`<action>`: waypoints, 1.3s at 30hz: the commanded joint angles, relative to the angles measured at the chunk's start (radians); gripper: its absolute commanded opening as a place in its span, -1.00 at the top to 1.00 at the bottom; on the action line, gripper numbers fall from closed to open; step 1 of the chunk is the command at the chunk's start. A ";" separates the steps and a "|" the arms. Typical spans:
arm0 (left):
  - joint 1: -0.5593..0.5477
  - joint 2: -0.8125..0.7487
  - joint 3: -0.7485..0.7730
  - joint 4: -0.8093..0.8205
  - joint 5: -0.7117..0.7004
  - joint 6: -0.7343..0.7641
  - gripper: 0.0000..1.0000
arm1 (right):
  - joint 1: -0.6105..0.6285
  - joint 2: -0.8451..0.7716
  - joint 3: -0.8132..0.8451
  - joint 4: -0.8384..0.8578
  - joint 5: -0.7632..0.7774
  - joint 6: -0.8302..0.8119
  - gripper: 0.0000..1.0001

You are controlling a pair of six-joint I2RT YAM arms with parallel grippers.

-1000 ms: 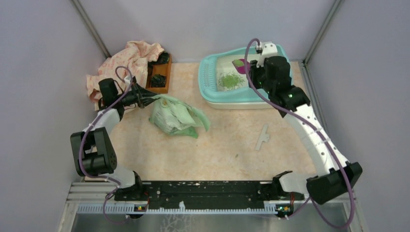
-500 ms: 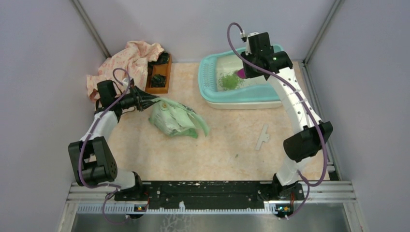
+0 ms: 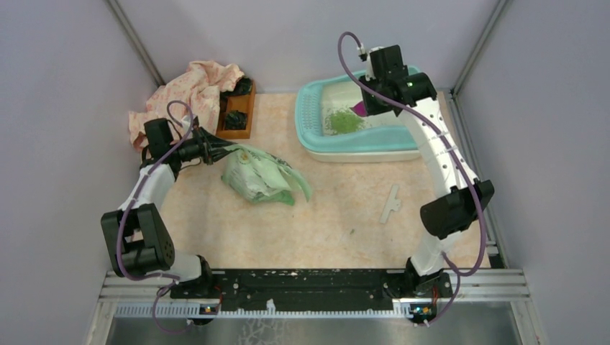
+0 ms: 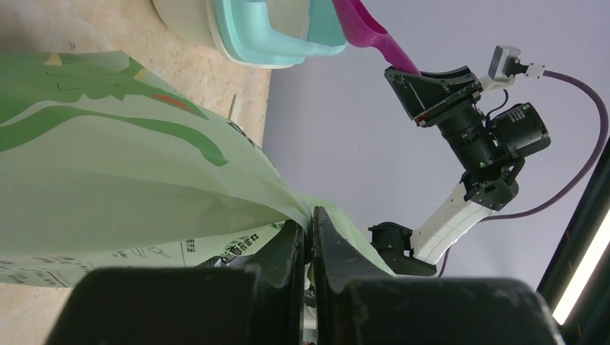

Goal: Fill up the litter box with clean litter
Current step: Pour the cat litter into the litter box.

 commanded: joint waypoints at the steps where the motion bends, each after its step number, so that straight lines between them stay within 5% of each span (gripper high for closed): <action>1: -0.003 -0.034 0.056 0.038 0.022 0.030 0.83 | 0.019 -0.137 -0.086 0.152 -0.060 -0.020 1.00; 5: -0.004 -0.011 0.067 0.001 0.017 0.049 0.77 | 0.088 -0.321 -0.293 0.317 -0.149 -0.035 1.00; 10: -0.002 0.000 0.081 -0.016 0.008 0.065 0.23 | 0.141 -0.584 -0.522 0.449 -0.334 0.033 1.00; 20: -0.003 0.010 0.104 -0.049 0.007 0.095 -0.14 | 0.221 -0.804 -0.660 0.348 -0.599 0.095 1.00; 29: -0.003 0.014 0.113 -0.052 0.003 0.091 -0.13 | 0.396 -0.855 -0.746 0.310 -0.582 0.120 1.00; 39: -0.003 0.014 0.113 -0.056 -0.001 0.092 -0.09 | 0.425 -0.791 -0.804 0.352 -0.409 0.143 1.00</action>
